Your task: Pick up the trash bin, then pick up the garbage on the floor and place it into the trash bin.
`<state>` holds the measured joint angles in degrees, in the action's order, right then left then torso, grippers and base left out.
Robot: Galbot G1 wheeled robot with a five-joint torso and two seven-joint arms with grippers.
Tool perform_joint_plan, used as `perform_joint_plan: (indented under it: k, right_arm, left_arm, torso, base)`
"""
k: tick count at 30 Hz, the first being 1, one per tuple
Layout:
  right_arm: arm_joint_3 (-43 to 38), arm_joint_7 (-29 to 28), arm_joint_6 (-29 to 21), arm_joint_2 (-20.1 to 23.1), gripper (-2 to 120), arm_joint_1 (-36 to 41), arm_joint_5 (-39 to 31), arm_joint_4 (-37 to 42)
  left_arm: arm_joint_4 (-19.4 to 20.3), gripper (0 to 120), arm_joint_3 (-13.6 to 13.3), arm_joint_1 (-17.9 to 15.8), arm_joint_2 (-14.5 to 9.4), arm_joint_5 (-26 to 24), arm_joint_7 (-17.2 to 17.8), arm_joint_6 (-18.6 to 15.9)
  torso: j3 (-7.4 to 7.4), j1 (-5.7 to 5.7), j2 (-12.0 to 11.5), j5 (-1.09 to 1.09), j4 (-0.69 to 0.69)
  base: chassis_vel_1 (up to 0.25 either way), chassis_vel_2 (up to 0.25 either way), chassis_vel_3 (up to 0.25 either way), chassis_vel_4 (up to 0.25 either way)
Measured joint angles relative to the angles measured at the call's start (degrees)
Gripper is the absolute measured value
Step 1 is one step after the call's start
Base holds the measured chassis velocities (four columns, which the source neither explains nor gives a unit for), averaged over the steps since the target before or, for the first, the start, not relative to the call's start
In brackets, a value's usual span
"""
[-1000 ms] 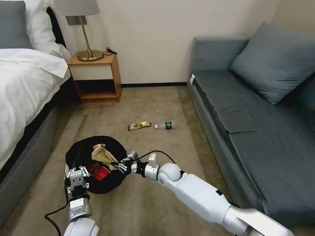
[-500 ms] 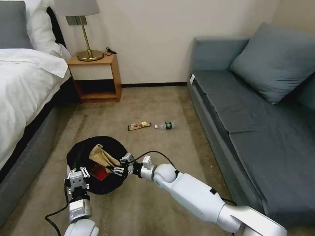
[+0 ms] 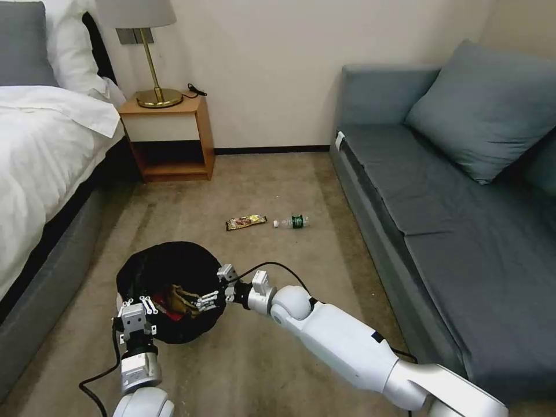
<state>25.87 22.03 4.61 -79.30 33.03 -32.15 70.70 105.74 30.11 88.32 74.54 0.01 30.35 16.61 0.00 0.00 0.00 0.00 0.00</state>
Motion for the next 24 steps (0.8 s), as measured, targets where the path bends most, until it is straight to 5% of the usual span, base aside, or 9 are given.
perform_joint_plan:
  k: [12, 18, 24]
  right_arm:
    - [-12.09, -6.96, 3.91, 4.22, 100, 2.2, -3.17, 4.41]
    - [-16.62, -17.93, -1.44, 8.75, 100, 4.74, -1.6, 3.25]
    - [-20.13, -19.44, -2.78, 9.94, 100, 7.22, -1.17, 0.19]
  left_arm:
    - [1.08, 0, 1.42, 0.45, -0.68, -0.96, 0.31, -0.23]
    - [0.99, 0, 2.73, 0.99, -1.26, -1.45, 1.5, 0.08]
    - [1.1, 0, 3.56, 1.23, -1.43, -1.67, 1.77, 0.31]
  torso:
    - [0.0, 0.0, 0.0, 0.01, 0.0]
    - [0.0, 0.0, 0.0, 0.0, 0.0]
    - [0.0, 0.0, 0.0, 0.01, -0.01]
  base:
    - [0.0, 0.0, 0.0, 0.0]
    - [0.0, 0.0, 0.0, 0.0]
    - [0.0, 0.0, 0.0, 0.0]
